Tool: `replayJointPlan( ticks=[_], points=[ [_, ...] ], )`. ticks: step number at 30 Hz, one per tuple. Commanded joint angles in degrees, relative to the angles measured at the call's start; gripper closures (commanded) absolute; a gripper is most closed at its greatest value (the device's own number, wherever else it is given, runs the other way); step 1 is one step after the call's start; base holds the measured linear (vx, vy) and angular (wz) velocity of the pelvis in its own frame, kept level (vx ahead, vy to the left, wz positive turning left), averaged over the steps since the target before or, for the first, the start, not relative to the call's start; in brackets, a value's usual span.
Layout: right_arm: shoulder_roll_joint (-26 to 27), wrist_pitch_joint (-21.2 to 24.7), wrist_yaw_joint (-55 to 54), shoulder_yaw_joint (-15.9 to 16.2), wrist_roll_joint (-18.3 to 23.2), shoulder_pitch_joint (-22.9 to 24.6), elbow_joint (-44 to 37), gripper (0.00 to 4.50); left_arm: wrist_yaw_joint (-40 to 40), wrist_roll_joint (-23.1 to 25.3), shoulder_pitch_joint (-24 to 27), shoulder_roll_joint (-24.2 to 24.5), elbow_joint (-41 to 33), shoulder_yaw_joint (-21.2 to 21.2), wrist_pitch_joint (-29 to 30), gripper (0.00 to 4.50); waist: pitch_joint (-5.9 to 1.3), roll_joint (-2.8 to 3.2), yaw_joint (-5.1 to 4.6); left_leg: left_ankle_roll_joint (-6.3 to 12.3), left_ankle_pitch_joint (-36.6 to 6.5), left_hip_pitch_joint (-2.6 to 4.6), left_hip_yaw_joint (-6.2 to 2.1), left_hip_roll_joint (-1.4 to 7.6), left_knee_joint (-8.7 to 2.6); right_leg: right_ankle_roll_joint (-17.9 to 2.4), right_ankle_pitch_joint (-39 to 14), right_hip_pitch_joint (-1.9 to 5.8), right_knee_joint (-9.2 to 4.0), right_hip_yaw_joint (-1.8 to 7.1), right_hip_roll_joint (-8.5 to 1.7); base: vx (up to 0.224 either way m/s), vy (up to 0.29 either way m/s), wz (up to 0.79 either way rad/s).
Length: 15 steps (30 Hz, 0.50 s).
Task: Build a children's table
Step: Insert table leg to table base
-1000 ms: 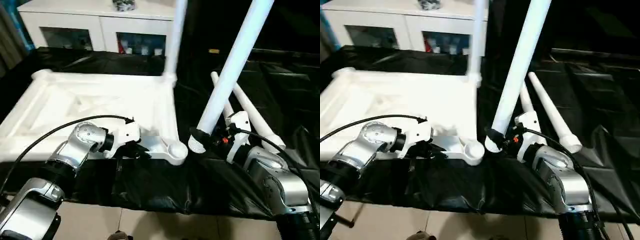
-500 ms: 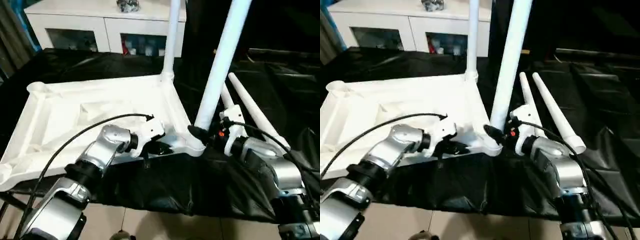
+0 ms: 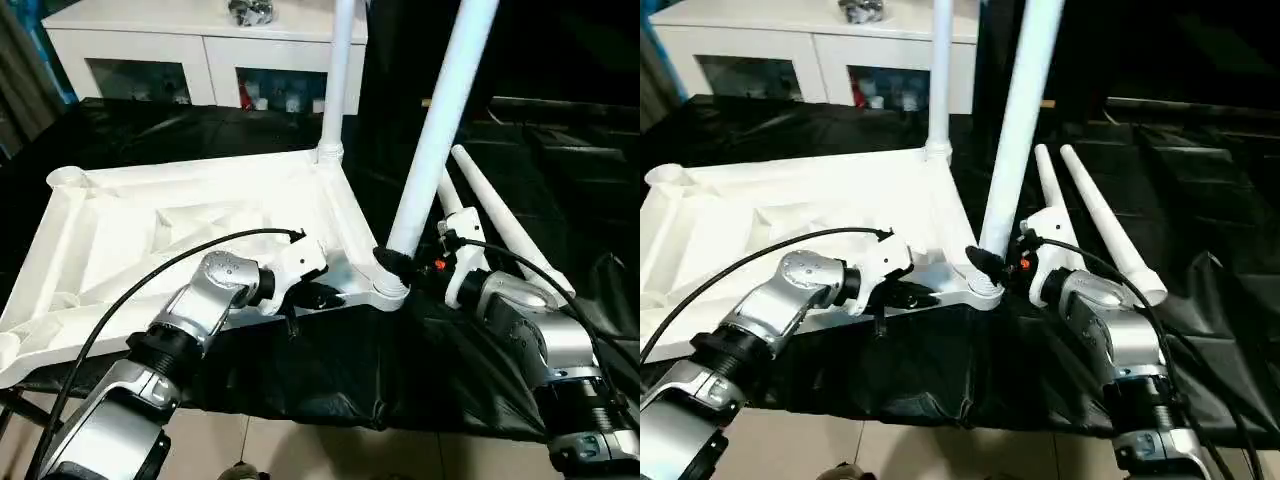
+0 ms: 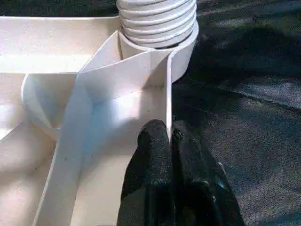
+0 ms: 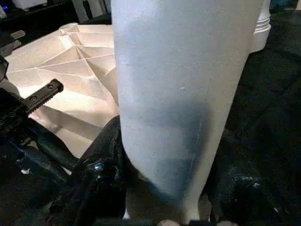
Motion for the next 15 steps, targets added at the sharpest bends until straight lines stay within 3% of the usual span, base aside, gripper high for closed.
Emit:
replayJointPlan(
  ticks=[1, 9, 15],
  points=[
    [0.93, 0.6, 1.06, -0.73, 1.41, 0.39, 3.11, 2.61, -0.38, -0.63, 0.56, -0.15, -1.61, 0.59, 0.16, 4.5, -3.72, -0.78, -0.09, 0.41, -14.4, 0.85, -1.1, 1.74, -4.08, -9.67, -19.56, 2.29, -5.2, 2.44, -3.77, 0.0, 0.0, 0.0],
    [3.06, 0.01, 3.32, -5.96, 6.34, 2.89, 7.87, 2.62, 0.3, -0.48, 1.1, 0.02, -2.63, 1.32, 1.25, 4.5, -3.83, -0.75, 0.05, 1.18, -13.29, 0.77, -1.05, 1.87, -4.07, -10.6, -18.01, 2.33, -4.97, 2.49, -3.91, 0.0, 0.0, 0.0],
    [3.14, -3.45, 3.75, -6.01, 5.05, 5.4, 10.33, 2.62, 0.6, -0.17, 0.87, 0.04, -2.34, 1.4, 1.27, 4.5, -3.77, -0.58, 0.16, 0.9, -14.0, 0.82, -1.08, 1.91, -4.21, -10.46, -18.53, 2.26, -5.11, 2.45, -3.95, 0.0, 0.0, 0.0]
  ],
)
